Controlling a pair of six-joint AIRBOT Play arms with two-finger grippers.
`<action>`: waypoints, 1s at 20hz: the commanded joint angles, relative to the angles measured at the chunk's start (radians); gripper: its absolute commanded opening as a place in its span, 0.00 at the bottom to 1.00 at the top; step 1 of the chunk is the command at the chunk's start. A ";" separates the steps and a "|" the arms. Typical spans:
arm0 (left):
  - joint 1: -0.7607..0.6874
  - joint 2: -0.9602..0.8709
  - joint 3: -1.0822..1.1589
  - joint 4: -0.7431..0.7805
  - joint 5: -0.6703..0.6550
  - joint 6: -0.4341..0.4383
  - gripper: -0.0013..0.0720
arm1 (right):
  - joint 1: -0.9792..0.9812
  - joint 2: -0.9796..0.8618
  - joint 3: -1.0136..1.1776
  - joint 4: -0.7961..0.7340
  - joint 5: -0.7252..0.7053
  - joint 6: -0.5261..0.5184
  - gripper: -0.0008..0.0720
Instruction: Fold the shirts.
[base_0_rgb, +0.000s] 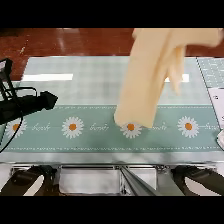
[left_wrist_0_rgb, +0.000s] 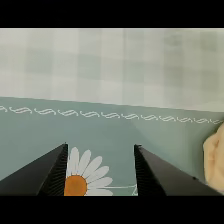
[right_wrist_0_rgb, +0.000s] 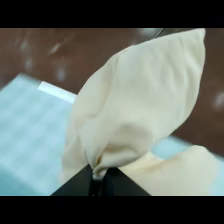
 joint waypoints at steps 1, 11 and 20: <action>0.000 0.003 -0.004 -0.002 0.002 0.009 0.71 | 0.241 -0.109 -0.149 0.026 0.006 0.031 0.05; 0.000 0.003 -0.004 0.072 -0.042 0.008 0.71 | 0.414 -0.534 -0.259 0.279 -0.167 0.116 0.58; 0.133 -0.069 -0.124 -0.088 -0.134 0.000 0.71 | -0.247 -0.082 -0.410 -0.214 0.108 0.218 0.58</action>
